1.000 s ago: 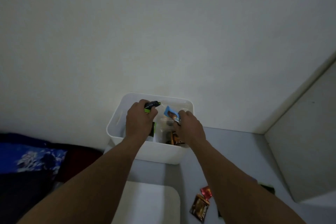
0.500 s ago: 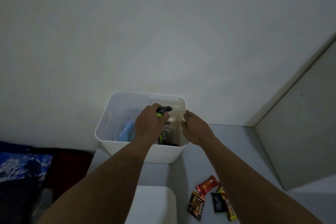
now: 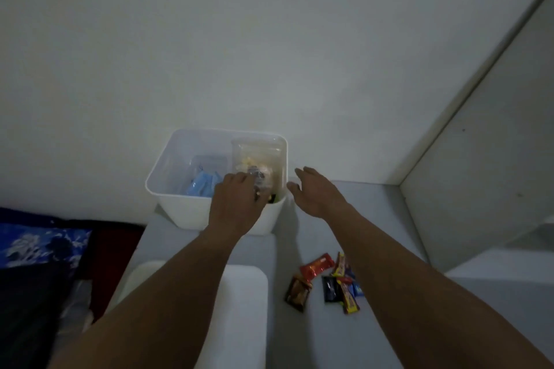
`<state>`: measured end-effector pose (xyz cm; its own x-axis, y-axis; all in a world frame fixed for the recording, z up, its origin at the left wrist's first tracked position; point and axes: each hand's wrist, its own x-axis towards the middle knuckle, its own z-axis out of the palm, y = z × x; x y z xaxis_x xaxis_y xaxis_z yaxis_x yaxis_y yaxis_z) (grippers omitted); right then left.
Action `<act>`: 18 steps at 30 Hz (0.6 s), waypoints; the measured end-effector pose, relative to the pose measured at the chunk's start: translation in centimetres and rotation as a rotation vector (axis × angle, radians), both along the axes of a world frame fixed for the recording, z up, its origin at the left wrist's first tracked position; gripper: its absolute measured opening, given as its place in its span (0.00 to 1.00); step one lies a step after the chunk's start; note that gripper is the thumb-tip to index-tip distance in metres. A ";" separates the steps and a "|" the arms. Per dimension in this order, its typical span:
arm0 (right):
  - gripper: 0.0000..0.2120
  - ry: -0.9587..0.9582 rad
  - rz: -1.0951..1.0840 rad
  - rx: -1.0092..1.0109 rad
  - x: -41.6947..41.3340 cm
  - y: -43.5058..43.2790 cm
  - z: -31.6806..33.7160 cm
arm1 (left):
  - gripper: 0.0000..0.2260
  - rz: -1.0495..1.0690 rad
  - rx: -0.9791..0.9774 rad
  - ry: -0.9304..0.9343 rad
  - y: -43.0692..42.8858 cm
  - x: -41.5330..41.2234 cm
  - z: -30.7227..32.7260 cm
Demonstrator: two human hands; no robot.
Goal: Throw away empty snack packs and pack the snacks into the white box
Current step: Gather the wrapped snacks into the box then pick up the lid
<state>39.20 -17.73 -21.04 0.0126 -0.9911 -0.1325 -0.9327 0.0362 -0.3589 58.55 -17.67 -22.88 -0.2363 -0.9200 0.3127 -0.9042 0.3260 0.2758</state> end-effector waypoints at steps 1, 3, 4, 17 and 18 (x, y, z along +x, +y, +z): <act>0.28 0.005 -0.007 0.004 -0.8 0.8 -0.3 | 0.19 -0.006 -0.049 -0.030 1.1 -0.4 -0.3; 0.28 0.002 -0.022 0.020 -2.5 2.6 -1.3 | 0.18 -0.023 -0.113 -0.056 3.5 -1.5 -1.4; 0.28 0.000 -0.032 0.035 -3.4 3.7 -1.9 | 0.18 -0.034 -0.134 -0.053 4.7 -2.3 -2.0; 0.38 0.159 -0.306 0.304 -13.5 14.2 -16.0 | 0.32 -0.139 0.176 -0.109 13.0 -12.7 -16.0; 0.37 0.155 -0.314 0.308 -13.8 14.5 -17.0 | 0.34 -0.118 0.189 -0.133 13.2 -13.3 -16.9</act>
